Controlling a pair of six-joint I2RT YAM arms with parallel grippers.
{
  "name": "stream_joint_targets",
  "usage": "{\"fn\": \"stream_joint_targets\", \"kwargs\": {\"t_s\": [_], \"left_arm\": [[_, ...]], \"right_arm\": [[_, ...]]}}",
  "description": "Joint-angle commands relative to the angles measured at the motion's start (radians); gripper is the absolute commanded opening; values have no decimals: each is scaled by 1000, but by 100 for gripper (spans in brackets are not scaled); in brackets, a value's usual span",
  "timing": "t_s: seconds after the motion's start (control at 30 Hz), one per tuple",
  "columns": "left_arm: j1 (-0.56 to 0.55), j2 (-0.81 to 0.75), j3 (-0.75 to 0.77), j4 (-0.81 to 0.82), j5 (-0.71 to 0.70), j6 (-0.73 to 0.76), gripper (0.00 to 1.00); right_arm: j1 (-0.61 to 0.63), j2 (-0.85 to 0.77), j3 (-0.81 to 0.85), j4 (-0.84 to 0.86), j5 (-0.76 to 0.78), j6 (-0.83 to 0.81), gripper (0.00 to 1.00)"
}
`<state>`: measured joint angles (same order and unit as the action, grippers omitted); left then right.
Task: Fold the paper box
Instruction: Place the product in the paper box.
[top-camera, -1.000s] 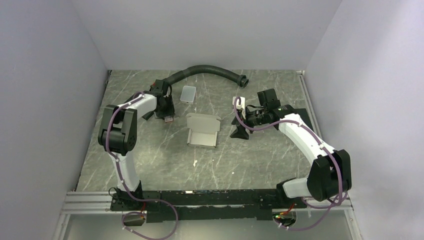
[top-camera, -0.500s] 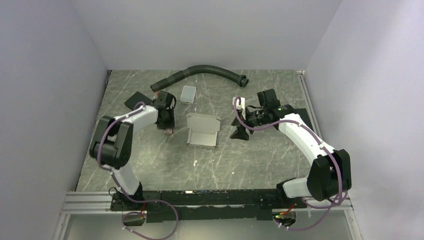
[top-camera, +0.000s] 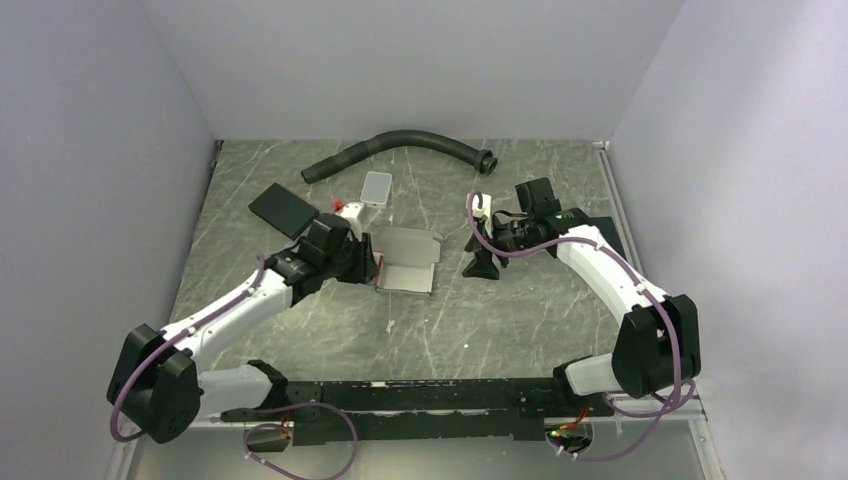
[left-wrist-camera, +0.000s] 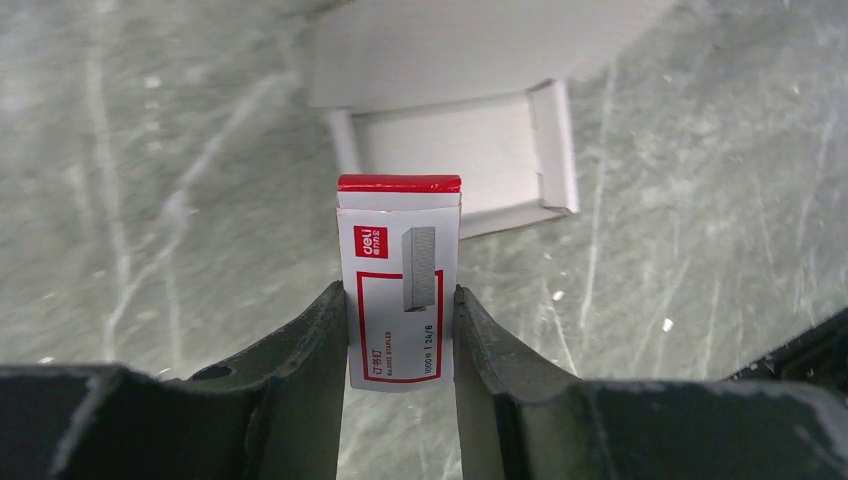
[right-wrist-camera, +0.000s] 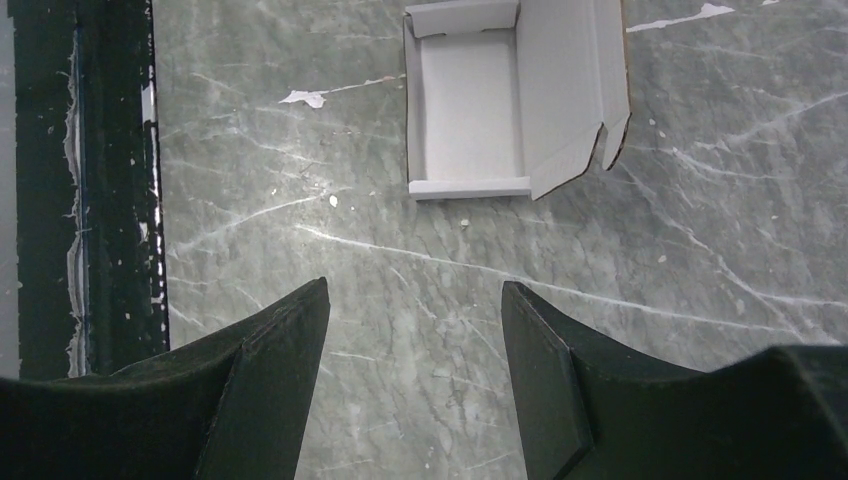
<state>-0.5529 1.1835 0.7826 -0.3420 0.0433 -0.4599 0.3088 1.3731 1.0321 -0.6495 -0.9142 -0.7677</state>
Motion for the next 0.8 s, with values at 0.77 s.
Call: {"fn": "stream_joint_targets", "kwargs": {"t_s": [0.77], "left_arm": [[-222,422,276,49,71,760,18]], "right_arm": [[-15,4,29,-13,-40,-43,67]]}}
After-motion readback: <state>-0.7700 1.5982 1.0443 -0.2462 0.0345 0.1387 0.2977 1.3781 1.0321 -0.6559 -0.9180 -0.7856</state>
